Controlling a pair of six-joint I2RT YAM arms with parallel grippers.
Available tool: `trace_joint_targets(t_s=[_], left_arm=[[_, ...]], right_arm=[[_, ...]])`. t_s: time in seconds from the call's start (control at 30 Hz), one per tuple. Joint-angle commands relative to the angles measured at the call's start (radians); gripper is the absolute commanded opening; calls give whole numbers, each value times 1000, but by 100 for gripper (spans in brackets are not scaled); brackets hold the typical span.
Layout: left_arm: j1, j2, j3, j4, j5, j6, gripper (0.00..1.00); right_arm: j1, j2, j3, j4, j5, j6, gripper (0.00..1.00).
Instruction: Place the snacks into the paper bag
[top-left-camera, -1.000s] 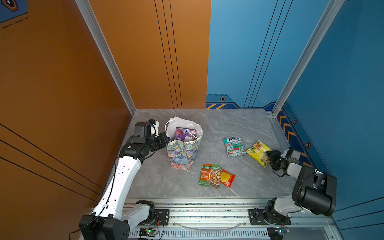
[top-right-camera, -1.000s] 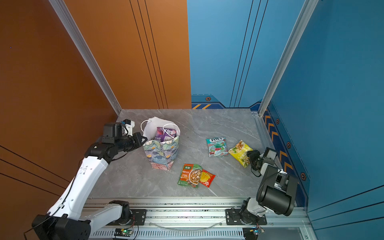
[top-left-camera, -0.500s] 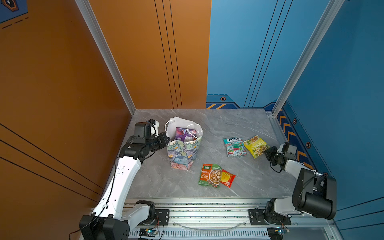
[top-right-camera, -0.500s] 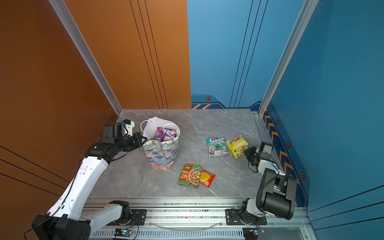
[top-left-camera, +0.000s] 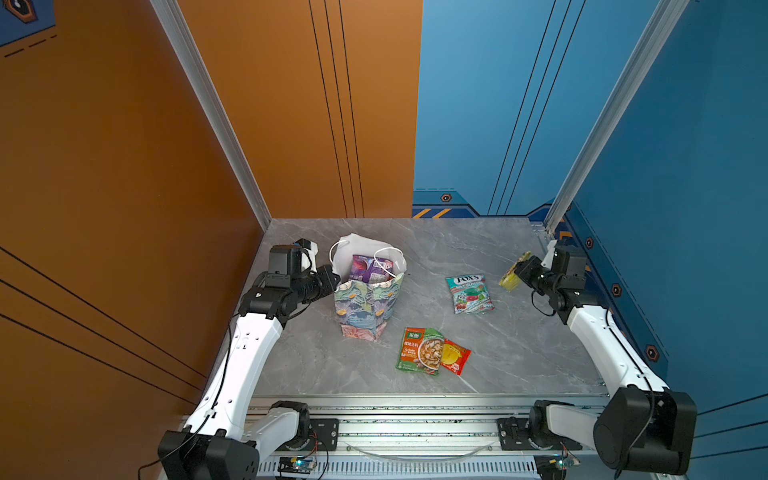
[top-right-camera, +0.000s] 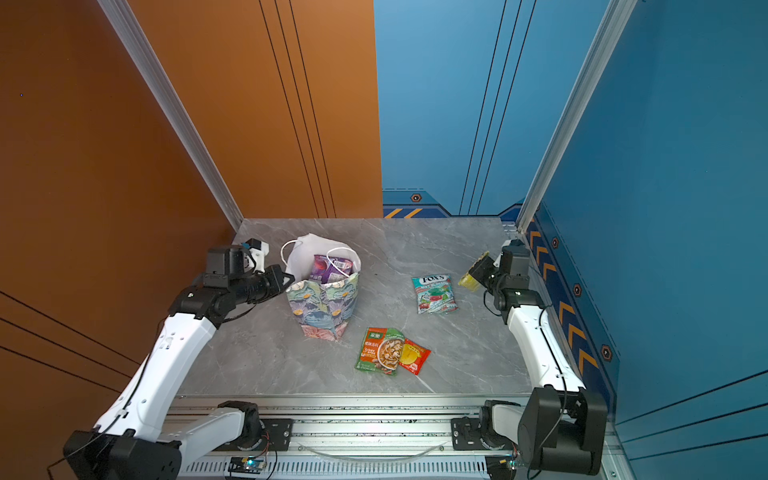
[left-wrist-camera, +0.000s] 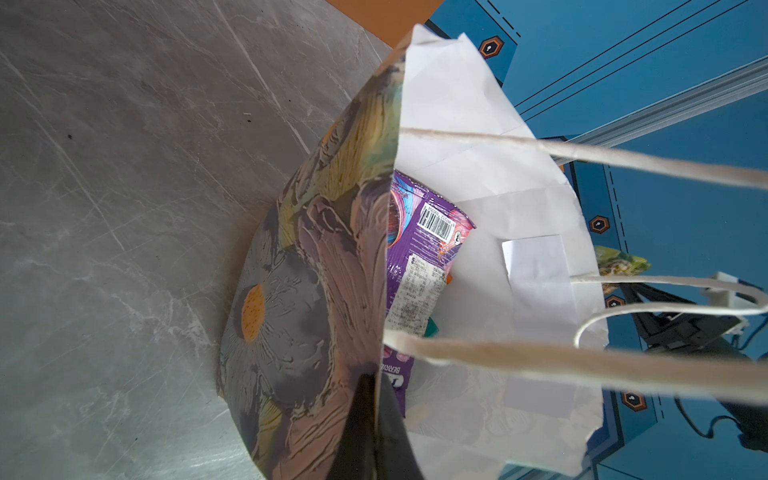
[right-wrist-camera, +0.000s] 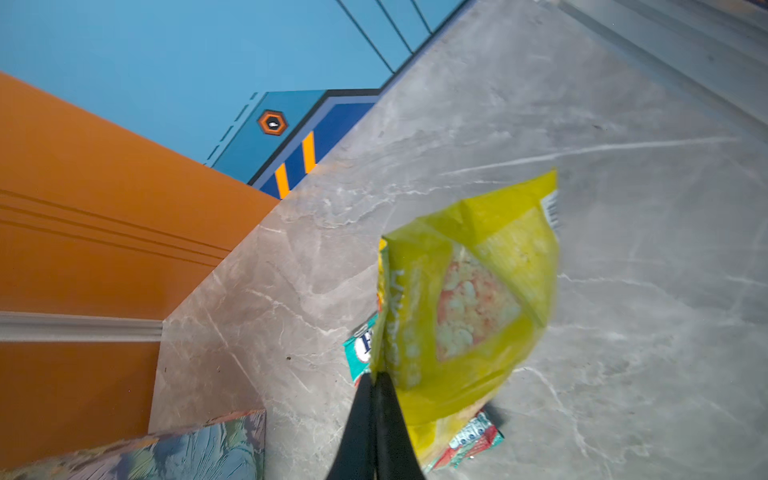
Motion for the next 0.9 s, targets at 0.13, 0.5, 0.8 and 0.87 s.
trace_joint_targets(t_s=[0.13, 0.5, 0.8, 0.87], left_arm=[[11, -27, -9, 22, 40, -4, 0], [9, -22, -4, 22, 42, -3, 0], [9, -17, 3, 28, 47, -10, 0], [9, -12, 8, 27, 52, -11, 0]], right_arm=[[170, 82, 223, -166, -4, -137, 0], [420, 318, 410, -245, -167, -208, 0], [414, 410, 382, -246, -278, -208, 0], [396, 424, 353, -241, -288, -210, 0]])
